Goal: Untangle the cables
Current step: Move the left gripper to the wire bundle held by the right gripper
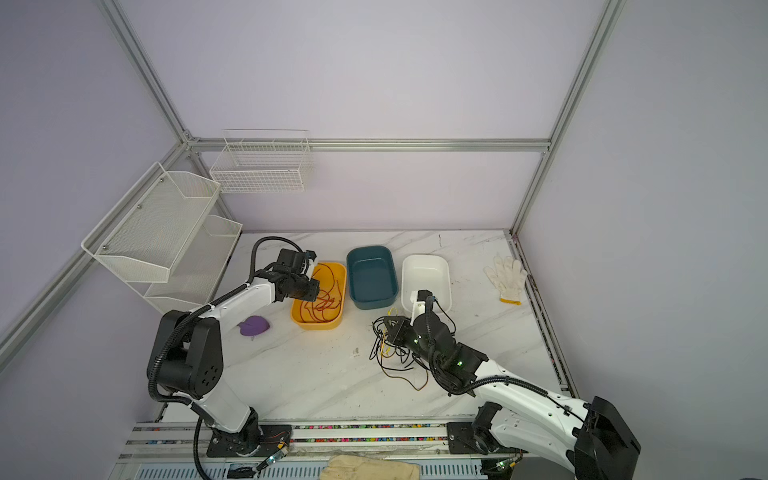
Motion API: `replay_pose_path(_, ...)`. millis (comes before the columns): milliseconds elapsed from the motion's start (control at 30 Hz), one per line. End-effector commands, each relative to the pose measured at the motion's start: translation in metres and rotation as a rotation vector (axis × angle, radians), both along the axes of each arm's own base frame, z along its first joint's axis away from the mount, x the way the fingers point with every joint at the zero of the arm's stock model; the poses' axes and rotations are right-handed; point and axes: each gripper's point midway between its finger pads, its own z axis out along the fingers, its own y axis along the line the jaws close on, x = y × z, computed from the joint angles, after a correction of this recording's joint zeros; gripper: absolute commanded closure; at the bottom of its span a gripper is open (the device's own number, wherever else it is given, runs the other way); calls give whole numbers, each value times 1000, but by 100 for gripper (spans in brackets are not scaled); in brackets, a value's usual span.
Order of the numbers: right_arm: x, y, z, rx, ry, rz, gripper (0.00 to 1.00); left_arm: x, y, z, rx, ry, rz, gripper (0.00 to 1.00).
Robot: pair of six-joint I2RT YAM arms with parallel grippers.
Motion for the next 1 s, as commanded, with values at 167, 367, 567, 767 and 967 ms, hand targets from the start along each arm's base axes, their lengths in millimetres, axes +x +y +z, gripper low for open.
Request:
replay_pose_path(167, 0, 2, 4, 25, -10, 0, 100, 17, -7, 81, -98, -184, 6, 51)
replay_pose_path(367, 0, 3, 8, 24, -20, 7, 100, -4, -15, 132, -223, -281, 0, 33)
replay_pose_path(567, 2, 5, 14, 31, -41, 12, 100, -58, -49, 168, -523, -255, -91, 24)
replay_pose_path(767, 7, 7, 23, 23, -71, 1, 100, -118, -94, 153, -745, -151, -153, 22)
replay_pose_path(967, 13, 13, 31, 31, -90, 2, 100, -169, -146, 141, -870, -73, -247, 21)
